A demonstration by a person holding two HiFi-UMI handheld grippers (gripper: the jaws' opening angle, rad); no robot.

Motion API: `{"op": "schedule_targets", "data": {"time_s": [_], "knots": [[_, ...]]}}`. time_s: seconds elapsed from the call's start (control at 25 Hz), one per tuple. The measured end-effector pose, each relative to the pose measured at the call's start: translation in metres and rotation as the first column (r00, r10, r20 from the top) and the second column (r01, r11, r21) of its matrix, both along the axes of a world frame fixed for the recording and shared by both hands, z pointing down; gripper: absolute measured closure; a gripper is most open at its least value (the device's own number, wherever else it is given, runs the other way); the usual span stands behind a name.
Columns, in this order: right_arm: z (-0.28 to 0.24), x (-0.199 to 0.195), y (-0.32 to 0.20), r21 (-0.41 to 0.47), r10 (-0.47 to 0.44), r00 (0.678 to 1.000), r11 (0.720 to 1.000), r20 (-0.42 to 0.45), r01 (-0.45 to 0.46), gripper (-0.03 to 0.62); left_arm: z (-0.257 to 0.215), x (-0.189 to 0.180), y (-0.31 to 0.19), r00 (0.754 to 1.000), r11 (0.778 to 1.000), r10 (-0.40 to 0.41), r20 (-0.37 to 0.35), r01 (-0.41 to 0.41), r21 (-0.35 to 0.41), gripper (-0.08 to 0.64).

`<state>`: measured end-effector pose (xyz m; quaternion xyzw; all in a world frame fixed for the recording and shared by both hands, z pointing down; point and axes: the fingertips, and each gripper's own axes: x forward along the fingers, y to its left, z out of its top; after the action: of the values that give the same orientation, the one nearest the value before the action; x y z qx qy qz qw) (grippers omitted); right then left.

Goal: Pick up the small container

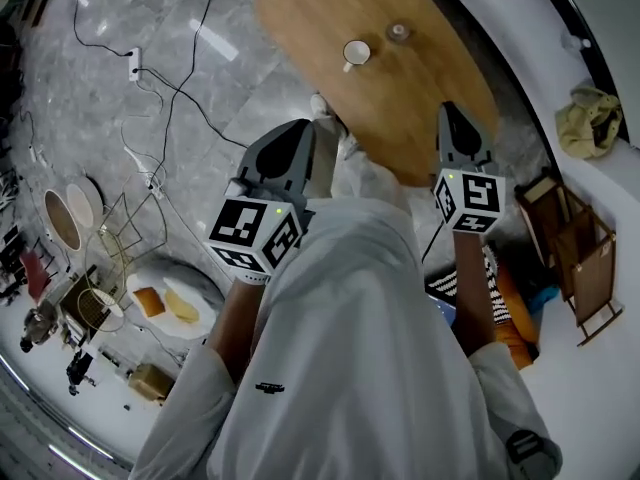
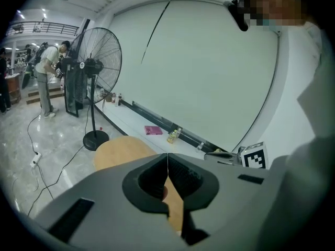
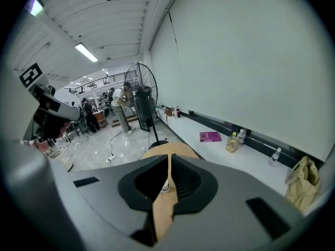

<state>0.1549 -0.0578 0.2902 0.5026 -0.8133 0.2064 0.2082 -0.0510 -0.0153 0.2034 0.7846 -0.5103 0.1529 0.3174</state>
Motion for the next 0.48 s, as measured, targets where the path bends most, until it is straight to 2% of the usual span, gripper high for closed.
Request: {"op": "schedule_targets", "data": {"time_s": [0.16,0.48], "knots": [[0.015,0.001,-0.009,-0.005,0.024,1.000,1.000,0.002,-0.024,0.558,0.015,0.011,-0.013,0.998,0.998,0.059,0.001,-0.059,-0.023,0.540],[0.039,-0.015,-0.040,0.036,-0.018,1.000,0.999,-0.025,0.019,0.526,0.058,0.018,-0.033,0.989,0.985,0.148,-0.016,-0.149,-0.081,0.540]]}}
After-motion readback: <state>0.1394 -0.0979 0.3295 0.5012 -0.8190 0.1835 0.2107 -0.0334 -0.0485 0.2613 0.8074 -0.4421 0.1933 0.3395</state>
